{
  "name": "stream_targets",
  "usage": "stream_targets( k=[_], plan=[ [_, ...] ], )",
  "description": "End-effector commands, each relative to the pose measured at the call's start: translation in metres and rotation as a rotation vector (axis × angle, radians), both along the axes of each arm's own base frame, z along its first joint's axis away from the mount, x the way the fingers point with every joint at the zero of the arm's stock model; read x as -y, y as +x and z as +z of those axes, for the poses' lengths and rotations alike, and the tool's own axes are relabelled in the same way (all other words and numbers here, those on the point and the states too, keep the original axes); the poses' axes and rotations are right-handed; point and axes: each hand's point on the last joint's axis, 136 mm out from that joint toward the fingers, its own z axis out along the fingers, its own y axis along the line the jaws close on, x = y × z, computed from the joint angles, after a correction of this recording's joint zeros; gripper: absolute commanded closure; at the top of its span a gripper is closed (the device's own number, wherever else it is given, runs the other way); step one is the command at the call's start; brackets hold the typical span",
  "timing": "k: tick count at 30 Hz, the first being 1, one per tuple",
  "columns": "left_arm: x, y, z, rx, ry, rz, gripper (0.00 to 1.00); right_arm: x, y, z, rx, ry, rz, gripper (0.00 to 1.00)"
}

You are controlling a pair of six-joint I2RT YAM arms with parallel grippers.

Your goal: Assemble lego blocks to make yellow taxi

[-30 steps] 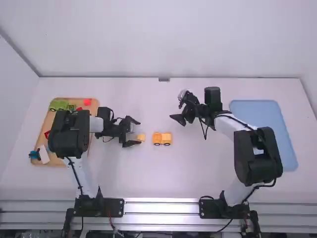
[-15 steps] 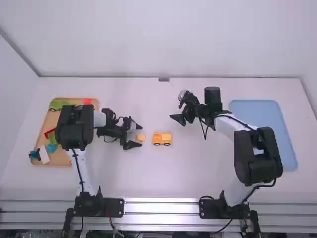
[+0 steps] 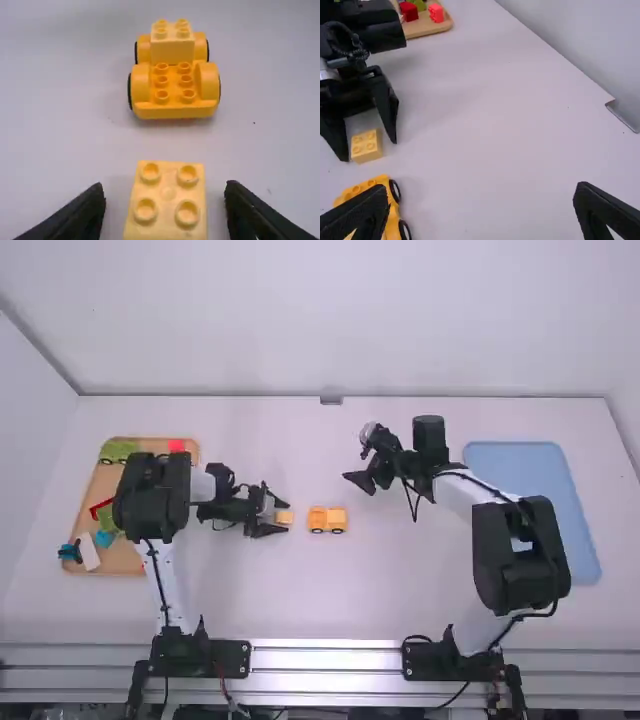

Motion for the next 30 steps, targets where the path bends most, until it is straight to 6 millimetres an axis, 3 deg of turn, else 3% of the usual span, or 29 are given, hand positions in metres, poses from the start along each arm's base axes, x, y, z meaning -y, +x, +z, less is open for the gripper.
stream_targets(
  k=[1,9,16,19,24,27,30],
  plan=[
    [-0.006,-0.009,-0.016,-0.039,0.062,-0.003,0.40,-0.001,-0.004,0.000,-0.008,0.007,0.006,0.02],
    [-0.015,-0.003,-0.014,-0.118,0.165,-0.027,0.41,-0.001,-0.004,0.000,-0.008,0.007,0.006,0.02],
    [-0.016,-0.004,-0.019,-0.123,0.198,-0.030,0.48,-0.001,-0.004,0.000,-0.007,0.007,0.006,0.01],
    [-0.016,-0.006,-0.022,-0.120,0.197,-0.028,0.57,-0.001,-0.004,0.000,-0.008,0.008,0.006,0.01],
    [-0.016,-0.008,-0.023,-0.122,0.197,-0.029,0.62,-0.001,-0.004,0.001,-0.007,0.008,0.006,0.01],
    [-0.015,-0.007,-0.020,-0.121,0.185,-0.027,0.81,-0.001,-0.003,0.001,-0.004,0.008,0.006,0.01],
    [-0.012,-0.008,-0.014,-0.128,0.162,-0.025,0.83,-0.001,-0.003,0.001,-0.004,0.008,0.006,0.02]
  ],
)
